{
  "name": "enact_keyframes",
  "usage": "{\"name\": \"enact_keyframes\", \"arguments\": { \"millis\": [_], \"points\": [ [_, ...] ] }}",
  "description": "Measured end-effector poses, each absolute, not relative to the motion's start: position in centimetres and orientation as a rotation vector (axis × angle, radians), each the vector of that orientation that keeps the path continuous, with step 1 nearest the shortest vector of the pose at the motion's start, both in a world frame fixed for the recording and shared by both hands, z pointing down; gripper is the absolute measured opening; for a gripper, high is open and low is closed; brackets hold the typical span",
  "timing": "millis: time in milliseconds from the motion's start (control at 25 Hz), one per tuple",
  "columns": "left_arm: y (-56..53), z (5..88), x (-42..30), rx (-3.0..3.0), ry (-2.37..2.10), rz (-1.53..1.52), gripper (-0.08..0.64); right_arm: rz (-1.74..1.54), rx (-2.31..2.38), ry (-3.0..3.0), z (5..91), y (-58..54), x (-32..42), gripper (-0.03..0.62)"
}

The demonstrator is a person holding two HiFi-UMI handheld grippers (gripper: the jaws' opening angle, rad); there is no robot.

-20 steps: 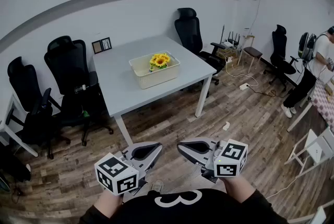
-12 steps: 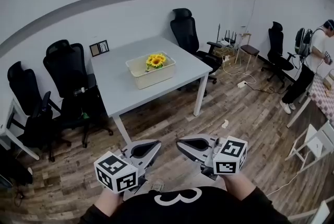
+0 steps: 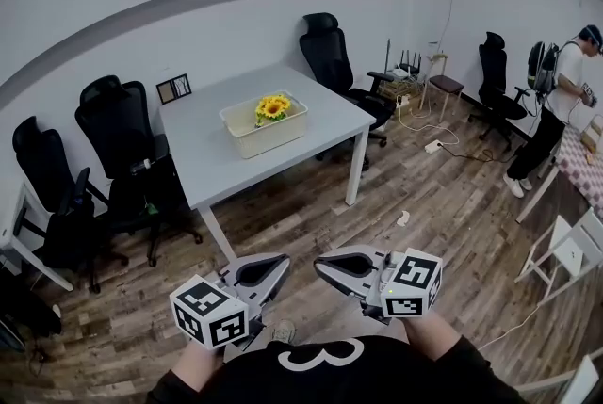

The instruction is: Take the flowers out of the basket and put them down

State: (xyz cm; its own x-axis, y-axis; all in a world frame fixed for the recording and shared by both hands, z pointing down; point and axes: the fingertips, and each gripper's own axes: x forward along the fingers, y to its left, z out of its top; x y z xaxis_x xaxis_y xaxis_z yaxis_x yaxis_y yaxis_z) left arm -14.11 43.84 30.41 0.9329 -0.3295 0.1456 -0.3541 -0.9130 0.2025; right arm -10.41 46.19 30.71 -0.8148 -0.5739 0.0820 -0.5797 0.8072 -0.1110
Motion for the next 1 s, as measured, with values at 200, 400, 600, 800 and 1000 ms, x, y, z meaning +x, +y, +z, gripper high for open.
{"name": "enact_keyframes", "arguments": {
  "millis": [200,400,600,800,1000],
  "points": [
    [44.2,30.5,-13.8,2.849,-0.519,0.166,0.009,0.215,0.976,-2.941,30.9,46.2,-9.4,0.011],
    [43.6,30.2,-13.1,2.853,-0.52,0.168,0.009,0.174,0.974,-2.953,30.8,45.8,-9.0,0.011],
    [41.8,30.4,-12.1,2.857,-0.507,0.174,0.009,0.177,0.967,-2.941,31.9,44.0,-7.9,0.011],
    [38.3,31.9,-10.5,2.832,-0.466,0.198,0.009,0.279,1.026,-2.982,32.6,40.7,-5.8,0.011],
    [33.0,33.1,-9.0,2.815,-0.439,0.212,0.009,0.325,1.117,-2.936,34.0,35.1,-3.6,0.012]
  ]
}}
